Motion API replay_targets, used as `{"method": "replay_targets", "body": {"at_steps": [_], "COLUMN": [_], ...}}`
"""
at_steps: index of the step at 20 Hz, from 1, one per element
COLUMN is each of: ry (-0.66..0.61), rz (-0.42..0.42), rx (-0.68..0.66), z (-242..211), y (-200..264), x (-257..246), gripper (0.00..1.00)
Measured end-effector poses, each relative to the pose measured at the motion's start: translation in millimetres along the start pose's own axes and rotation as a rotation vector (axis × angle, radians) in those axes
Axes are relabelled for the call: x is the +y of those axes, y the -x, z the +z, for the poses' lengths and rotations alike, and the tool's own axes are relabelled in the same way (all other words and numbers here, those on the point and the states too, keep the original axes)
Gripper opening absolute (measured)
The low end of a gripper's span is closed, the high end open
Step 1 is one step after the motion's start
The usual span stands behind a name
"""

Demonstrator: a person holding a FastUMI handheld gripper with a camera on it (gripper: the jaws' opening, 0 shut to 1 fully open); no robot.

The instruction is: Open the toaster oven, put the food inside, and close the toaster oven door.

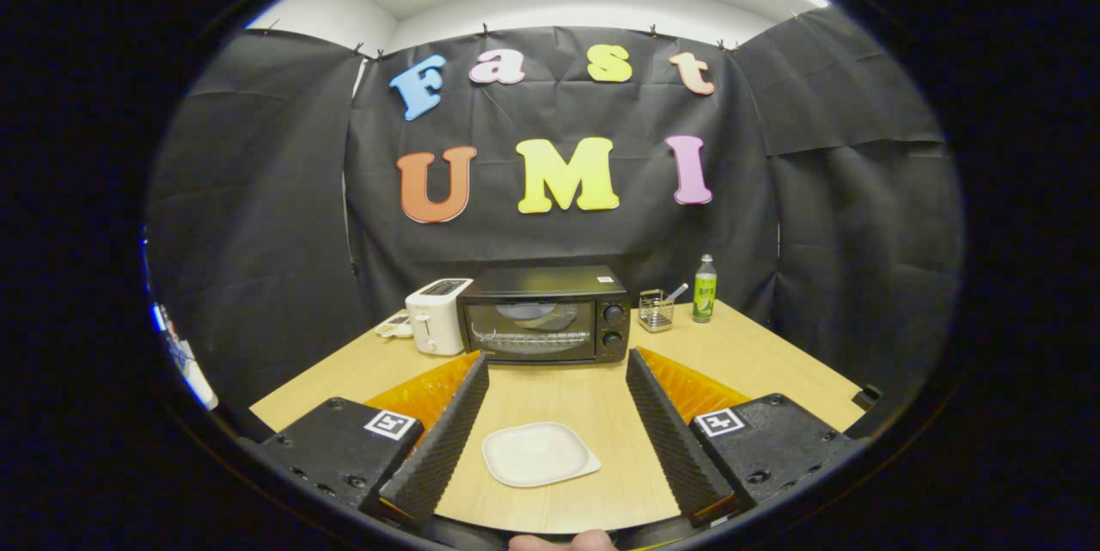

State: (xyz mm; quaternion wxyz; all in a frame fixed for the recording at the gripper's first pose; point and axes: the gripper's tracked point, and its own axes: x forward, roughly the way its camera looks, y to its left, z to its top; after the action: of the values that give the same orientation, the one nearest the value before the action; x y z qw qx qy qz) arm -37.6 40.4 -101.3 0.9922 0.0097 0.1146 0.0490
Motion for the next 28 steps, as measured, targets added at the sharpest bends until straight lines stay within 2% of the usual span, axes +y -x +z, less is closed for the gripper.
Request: {"method": "replay_targets", "body": {"at_steps": [15,21,25,28], "ry": [0.040,0.008,0.015,0.016], "rz": [-0.028,-0.030,-0.065,-0.052], "rx": [-0.053,-0.077,-0.070,-0.055], "z": [23,41,46,42], "y": [-10,-20,-26,-26], "x": [3,3,1,10], "gripper": [1.00,1.00,1.00,1.00]}}
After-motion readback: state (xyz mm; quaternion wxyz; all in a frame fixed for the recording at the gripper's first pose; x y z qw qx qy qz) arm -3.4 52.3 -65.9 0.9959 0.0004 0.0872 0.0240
